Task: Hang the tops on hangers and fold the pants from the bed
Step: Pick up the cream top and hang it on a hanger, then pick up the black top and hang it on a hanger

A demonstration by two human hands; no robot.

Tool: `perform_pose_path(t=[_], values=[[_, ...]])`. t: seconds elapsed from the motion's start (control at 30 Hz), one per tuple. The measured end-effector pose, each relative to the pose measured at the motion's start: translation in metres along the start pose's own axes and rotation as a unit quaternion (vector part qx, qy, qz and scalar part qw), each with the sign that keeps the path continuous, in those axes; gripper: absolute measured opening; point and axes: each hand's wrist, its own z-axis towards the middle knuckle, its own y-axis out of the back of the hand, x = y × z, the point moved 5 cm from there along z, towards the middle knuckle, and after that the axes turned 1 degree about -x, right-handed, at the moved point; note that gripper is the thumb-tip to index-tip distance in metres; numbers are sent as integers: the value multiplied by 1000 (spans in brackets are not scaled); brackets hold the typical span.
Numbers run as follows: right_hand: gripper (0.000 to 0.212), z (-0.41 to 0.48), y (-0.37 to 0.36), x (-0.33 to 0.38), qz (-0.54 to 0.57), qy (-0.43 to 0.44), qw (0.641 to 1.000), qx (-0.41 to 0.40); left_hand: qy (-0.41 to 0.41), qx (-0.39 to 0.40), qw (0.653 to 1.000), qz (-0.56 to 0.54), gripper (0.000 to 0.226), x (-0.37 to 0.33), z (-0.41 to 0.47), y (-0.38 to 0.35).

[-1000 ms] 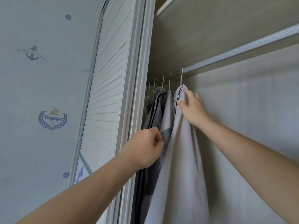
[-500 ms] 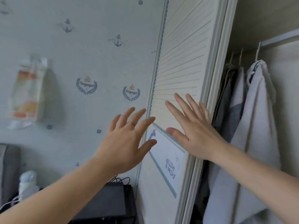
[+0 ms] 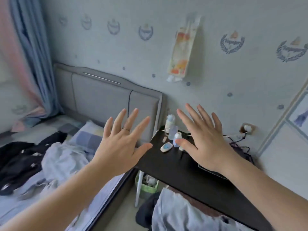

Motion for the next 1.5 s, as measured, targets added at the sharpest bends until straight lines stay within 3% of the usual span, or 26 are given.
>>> perform_pose_path(t=[0.23, 0.43, 0.67, 0.87, 1.23, 1.5], values=[[77, 46, -123, 160, 176, 72, 976, 103, 214, 66, 974, 30, 74, 155, -149, -28], [75, 70, -207, 288, 227, 174, 936, 203, 391, 107, 914, 21, 76, 245, -267, -47], [70, 116, -289, 412, 256, 259, 893, 265, 525, 140, 839, 2, 81, 341, -353, -73], [68, 154, -347, 512, 266, 301, 859, 317, 610, 156, 776, -31, 72, 410, -400, -90], [67, 175, -425, 638, 254, 349, 815, 387, 707, 145, 691, -47, 67, 522, -481, -91], [69, 145, -508, 794, 210, 386, 812, 384, 723, 167, 670, -29, 68, 634, -620, -106]])
